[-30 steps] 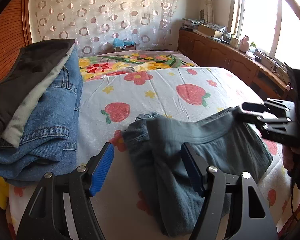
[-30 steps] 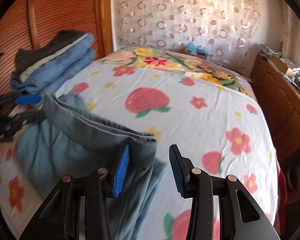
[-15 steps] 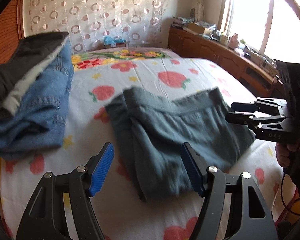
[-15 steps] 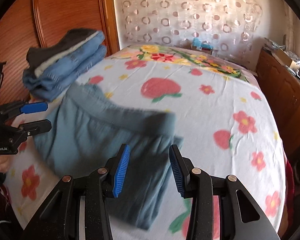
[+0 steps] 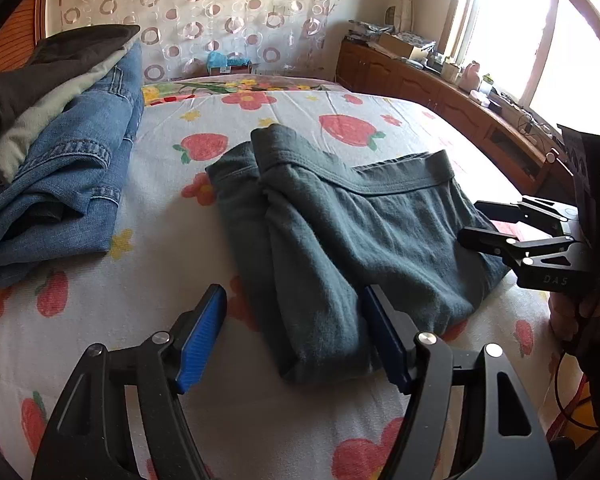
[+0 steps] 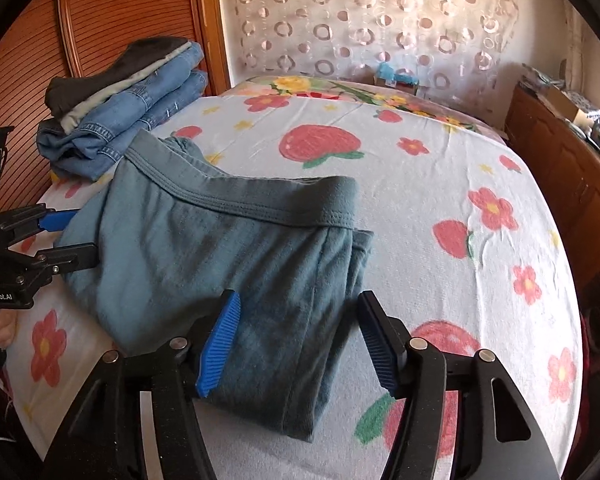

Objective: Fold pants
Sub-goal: 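Grasp the folded edge of the shorts with both grippers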

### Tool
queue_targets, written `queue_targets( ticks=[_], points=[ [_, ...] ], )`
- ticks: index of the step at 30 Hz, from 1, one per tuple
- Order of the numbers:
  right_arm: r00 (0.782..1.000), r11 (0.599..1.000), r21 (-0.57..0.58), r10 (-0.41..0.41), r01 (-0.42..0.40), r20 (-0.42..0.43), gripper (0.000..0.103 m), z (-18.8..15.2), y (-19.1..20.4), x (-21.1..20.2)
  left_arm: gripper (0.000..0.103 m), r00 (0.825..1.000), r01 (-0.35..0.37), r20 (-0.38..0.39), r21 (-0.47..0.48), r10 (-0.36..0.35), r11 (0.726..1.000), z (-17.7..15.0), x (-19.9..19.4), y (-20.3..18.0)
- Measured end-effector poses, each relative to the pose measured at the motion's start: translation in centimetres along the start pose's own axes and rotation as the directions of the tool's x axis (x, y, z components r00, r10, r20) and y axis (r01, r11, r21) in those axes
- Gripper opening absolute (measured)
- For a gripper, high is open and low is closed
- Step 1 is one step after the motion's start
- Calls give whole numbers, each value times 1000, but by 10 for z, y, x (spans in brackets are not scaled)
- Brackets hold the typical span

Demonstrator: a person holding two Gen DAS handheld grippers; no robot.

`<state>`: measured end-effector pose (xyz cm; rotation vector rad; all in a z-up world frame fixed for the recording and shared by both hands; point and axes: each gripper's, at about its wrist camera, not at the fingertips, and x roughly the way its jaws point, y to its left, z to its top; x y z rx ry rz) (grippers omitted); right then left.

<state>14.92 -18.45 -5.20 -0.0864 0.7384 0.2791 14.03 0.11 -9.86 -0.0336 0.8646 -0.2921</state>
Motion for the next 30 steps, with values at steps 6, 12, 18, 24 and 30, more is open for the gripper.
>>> queue_targets(
  ticks=[6, 12, 18, 24, 30],
  points=[
    [1000, 1000, 21, 9, -9, 3, 67, -9, 0, -9, 79, 1000, -27, -6, 4, 27, 1000, 0, 2, -1],
    [1000, 999, 37, -1, 1, -3, 67, -25, -2, -30, 79, 1000, -29, -9, 3, 29, 1000, -2, 0, 1],
    [1000, 998, 62, 17, -18, 9, 55, -42, -6, -48, 79, 999, -33, 14, 24, 33, 999, -12, -14, 0],
    [999, 997, 61, 41, -43, 20, 37, -49, -9, -54, 53, 998, 23, 58, 5, -23, 1000, -27, -31, 0],
    [997, 995, 59, 74, -76, 29, 18, -47, -7, -50, 34, 997, 48, 64, 20, -49, 999, -27, -27, -6]
  ],
)
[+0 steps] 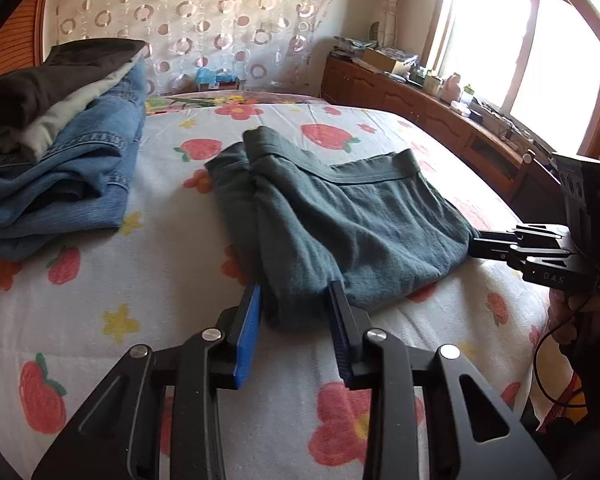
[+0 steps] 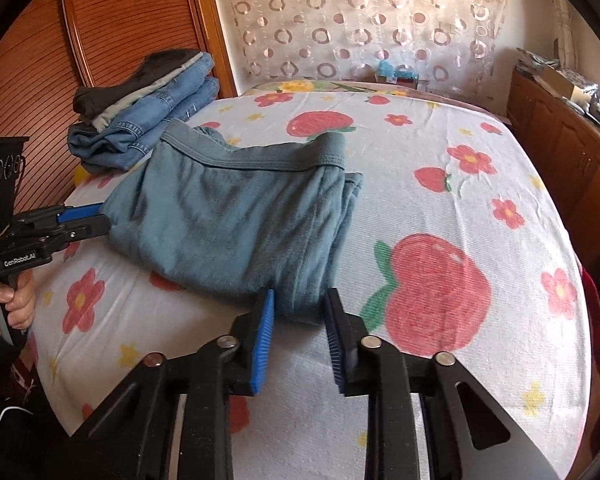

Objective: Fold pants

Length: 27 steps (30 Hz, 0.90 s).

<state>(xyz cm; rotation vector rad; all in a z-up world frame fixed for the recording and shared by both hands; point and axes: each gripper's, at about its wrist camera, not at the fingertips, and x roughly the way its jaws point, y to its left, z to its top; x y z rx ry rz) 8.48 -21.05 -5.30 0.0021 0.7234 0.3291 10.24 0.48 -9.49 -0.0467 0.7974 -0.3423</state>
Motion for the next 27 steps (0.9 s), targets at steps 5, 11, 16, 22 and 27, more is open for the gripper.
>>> queue_targets(
  ticks=[5, 11, 16, 22, 27],
  points=[
    [1000, 1000, -6, 12, -12, 16, 5, -1, 2, -2, 9, 1000, 20, 8, 3, -20, 1000, 2, -4, -3],
    [1000, 1000, 5, 12, -12, 27, 4, -6, 6, -17, 8, 999, 32, 41, 18, -32, 999, -5, -31, -11],
    [999, 1000, 1, 20, -20, 36, 4, -16, 13, -36, 8, 998, 50, 44, 21, -51, 999, -14, -49, -17],
    [999, 999, -5, 33, -33, 25, 4, -31, 19, -53, 8, 999, 40, 12, 46, -41, 998, -27, -58, -28],
    [999, 999, 18, 41, -41, 19, 4, -40, 18, -63, 8, 998, 55, -3, 51, -55, 997, -38, -66, -36]
  ],
)
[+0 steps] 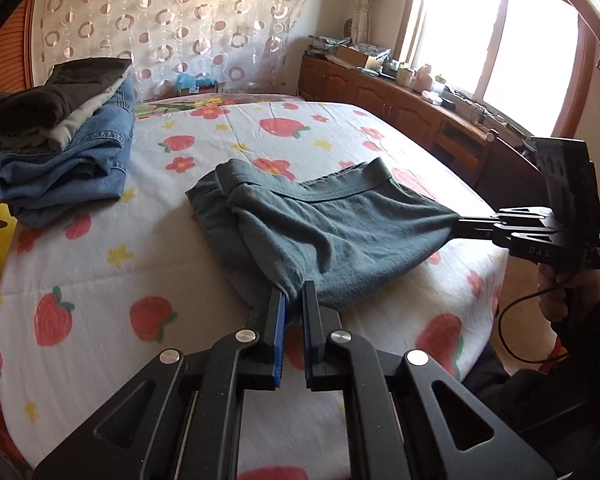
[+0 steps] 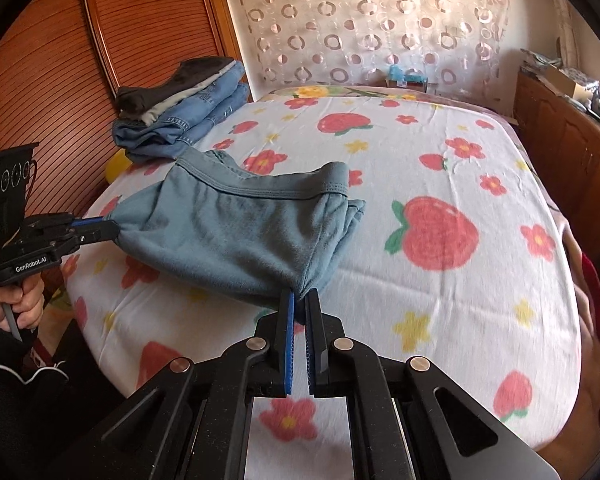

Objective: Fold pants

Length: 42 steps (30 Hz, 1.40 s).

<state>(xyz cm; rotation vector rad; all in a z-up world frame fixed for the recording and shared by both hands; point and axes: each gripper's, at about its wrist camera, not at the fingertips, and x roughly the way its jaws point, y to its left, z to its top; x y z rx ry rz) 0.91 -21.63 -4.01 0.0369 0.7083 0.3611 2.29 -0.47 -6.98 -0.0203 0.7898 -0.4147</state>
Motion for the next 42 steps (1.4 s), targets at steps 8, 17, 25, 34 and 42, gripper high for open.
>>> queue_targets(
  ticks=[8, 17, 25, 34, 42],
  points=[
    [1000, 1000, 11, 3, -3, -3, 4, -6, 0, -2, 13, 998, -38, -50, 0, 38, 999, -4, 16, 2],
    [999, 1000, -2, -26, 26, 34, 5, -3, 2, -15, 67, 991, -130, -8, -39, 130, 991, 9, 14, 17],
    [998, 1000, 4, -30, 30, 54, 26, 6, -2, -6, 72, 993, -122, -17, -75, 121, 990, 28, 40, 31],
    [997, 998, -10, -54, 55, 47, 43, 27, -4, 25, 72, 994, -109, -12, -57, 108, 992, 50, 56, 31],
    [997, 997, -4, -72, 72, 14, 43, 47, -7, 58, 72, 994, -108, -23, -77, 107, 991, 61, 69, 41]
  ],
)
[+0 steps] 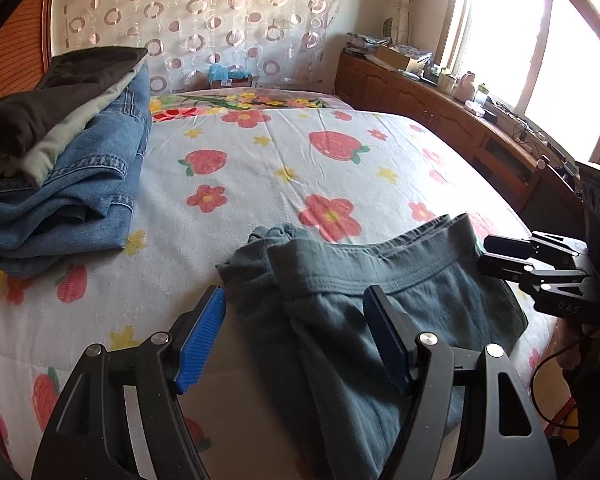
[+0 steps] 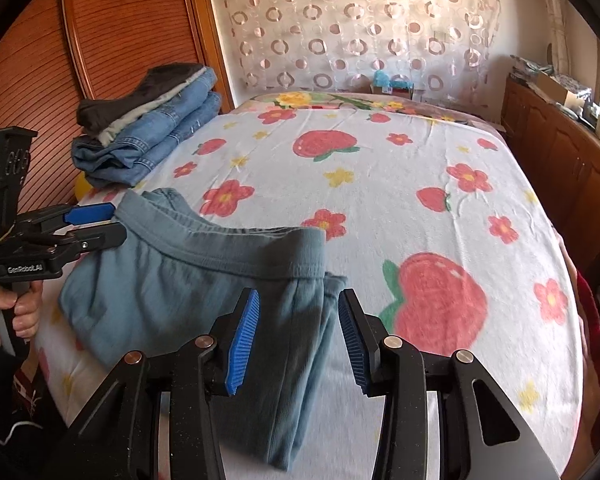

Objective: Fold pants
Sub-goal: 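Move both open grippers onto the folded shorts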

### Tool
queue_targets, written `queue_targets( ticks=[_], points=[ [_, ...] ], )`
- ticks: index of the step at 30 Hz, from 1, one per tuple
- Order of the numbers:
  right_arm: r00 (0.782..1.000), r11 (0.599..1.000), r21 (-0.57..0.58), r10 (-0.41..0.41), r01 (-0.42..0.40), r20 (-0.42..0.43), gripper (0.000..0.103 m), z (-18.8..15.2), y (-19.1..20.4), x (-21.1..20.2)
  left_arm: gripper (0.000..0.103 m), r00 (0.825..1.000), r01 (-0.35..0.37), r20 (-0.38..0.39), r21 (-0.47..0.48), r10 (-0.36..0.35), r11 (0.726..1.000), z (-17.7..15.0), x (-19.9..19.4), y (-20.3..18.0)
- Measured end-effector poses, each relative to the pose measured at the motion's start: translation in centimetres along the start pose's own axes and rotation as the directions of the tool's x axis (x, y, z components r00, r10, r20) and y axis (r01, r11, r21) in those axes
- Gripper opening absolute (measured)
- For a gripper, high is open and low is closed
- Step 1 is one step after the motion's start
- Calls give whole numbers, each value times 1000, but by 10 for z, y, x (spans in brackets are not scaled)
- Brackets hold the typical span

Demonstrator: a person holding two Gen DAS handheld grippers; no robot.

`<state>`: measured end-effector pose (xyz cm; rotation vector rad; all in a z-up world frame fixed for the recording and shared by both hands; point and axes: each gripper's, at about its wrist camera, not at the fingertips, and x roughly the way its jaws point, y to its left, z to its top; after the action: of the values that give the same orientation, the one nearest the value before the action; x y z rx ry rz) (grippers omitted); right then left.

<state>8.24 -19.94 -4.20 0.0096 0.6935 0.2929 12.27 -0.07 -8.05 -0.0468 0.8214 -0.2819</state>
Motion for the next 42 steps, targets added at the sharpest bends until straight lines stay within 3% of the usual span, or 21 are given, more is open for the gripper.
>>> queue_targets(
  ticks=[16, 19, 25, 42],
  points=[
    [999, 999, -4, -45, 45, -6, 44, 7, 3, 29, 72, 999, 11, -36, -7, -11, 1000, -1, 18, 9],
    [998, 998, -22, -59, 59, -3, 44, 5, 6, 29, 65, 998, 39, -40, -26, -40, 999, 0, 21, 12],
    [1000, 1000, 13, -24, 24, 5, 45, 2, -3, 26, 65, 999, 41, -33, -26, -42, 999, -2, 21, 11],
    [1000, 998, 65, -24, 23, 5, 47, 2, -13, 22, 65, 999, 41, -23, -24, -41, 999, -3, 20, 12]
  ],
)
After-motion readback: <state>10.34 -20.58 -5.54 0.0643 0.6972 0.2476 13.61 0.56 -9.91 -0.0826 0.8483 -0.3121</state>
